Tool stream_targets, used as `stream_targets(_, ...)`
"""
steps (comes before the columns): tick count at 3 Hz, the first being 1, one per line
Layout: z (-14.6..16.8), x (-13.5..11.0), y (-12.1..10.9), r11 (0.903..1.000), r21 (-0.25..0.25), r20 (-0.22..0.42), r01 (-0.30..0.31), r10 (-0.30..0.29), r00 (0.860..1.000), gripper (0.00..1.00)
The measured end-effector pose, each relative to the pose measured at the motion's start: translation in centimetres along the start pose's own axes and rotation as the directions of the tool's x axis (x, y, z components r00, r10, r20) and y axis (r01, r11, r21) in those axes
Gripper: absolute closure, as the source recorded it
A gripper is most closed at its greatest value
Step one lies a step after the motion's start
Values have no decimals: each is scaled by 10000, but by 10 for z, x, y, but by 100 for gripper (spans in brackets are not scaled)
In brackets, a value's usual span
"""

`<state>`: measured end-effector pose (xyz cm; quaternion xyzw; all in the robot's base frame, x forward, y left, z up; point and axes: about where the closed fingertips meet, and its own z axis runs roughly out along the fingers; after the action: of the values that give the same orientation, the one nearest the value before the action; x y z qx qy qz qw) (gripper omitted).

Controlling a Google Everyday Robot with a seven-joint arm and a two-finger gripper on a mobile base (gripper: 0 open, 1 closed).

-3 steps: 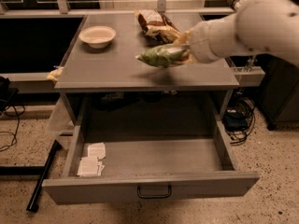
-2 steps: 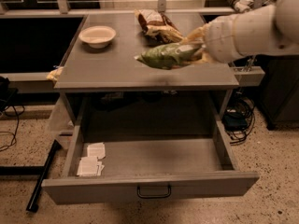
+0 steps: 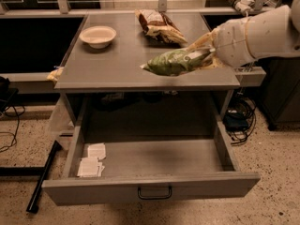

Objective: Pick green jalapeno chip bag from top drawer and place on counter

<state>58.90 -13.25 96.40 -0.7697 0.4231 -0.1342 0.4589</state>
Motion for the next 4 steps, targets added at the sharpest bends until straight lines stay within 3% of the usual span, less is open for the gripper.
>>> stream_targets(1, -8, -12, 17, 9950, -654, 407, 755, -729, 9965, 100)
stream_targets(2, -37, -36, 45, 9820, -1599, 966, 1005, -857, 9916, 100)
stream_targets(3, -51, -54, 67, 9728, -2136, 1357, 899, -616, 9888, 100)
stream_targets(4, -42, -58, 104, 9623, -2447, 1512, 1187, -831, 9850, 100)
